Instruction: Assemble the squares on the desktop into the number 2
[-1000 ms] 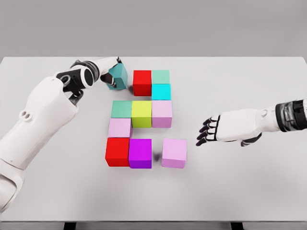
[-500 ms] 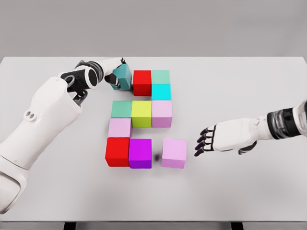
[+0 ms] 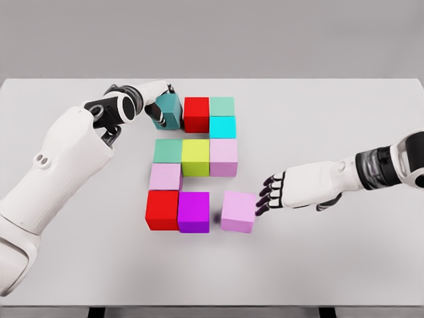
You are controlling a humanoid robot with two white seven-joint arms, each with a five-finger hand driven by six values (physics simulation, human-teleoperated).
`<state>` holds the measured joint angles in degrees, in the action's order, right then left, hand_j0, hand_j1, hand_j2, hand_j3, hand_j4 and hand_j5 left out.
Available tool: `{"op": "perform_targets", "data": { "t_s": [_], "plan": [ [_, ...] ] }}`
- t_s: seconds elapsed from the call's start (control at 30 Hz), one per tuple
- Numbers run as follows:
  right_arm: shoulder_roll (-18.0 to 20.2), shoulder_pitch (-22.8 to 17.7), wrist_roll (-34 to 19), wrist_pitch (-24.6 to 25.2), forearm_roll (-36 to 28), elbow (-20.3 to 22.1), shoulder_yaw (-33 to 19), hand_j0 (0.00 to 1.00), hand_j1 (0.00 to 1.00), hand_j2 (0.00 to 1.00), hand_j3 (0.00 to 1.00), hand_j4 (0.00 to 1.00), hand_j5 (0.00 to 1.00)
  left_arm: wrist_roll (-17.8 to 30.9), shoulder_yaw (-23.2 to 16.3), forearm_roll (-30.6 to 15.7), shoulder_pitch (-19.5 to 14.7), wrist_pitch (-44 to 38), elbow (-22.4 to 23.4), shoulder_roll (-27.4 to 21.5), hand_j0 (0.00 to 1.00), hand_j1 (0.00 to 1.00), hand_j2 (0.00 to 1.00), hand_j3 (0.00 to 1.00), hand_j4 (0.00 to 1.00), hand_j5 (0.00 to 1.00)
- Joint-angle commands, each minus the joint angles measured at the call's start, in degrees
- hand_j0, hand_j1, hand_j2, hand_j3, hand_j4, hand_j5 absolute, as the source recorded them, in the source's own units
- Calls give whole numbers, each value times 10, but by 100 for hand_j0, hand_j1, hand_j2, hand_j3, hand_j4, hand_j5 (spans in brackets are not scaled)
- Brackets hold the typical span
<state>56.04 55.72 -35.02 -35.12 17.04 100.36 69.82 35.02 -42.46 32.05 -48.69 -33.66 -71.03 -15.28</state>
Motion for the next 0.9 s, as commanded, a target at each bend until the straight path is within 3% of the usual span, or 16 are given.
{"op": "perform_targets", "data": {
  "t_s": [0.0,0.37,0.57,0.87],
  "plan": [
    [-11,0,0,1,-3,0,0,100,100,100,100,100,100,0,0,2,0,2,-1,0,67,67,67,67,67,67],
    [-9,5,0,1,4,-8,2,100,100,100,100,100,100,0,0,3,-3,2,0,0,72,72,72,72,72,72],
    [-16,7,0,1,13,-61,-4,100,100,100,100,100,100,0,0,5,-2,3,1,0,78,78,78,78,78,78],
    [-30,10,0,1,8,-55,-5,100,100,100,100,100,100,0,1,5,-1,4,2,0,85,85,85,85,85,85]
  ]
}}
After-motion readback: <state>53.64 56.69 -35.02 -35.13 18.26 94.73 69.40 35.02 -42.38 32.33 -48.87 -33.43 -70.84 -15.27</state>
